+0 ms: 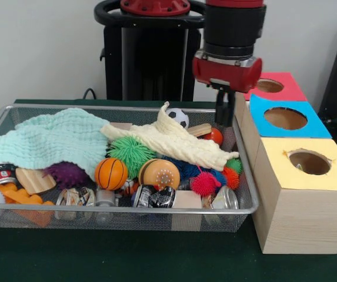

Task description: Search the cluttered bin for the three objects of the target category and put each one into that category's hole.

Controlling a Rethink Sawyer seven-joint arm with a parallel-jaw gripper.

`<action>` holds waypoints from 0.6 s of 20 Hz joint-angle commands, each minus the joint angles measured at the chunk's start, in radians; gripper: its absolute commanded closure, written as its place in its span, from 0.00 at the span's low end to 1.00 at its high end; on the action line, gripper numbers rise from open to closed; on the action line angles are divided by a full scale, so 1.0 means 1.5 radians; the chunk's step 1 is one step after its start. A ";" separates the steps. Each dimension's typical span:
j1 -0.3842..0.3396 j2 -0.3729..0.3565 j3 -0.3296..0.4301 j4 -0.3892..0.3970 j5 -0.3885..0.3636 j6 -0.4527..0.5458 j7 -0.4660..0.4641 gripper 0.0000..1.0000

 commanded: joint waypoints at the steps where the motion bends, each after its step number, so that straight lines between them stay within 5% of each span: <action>1: -0.069 -0.015 0.111 0.100 -0.089 -0.035 -0.151 1.00; 12: -0.067 -0.019 0.134 0.080 -0.128 0.011 -0.101 1.00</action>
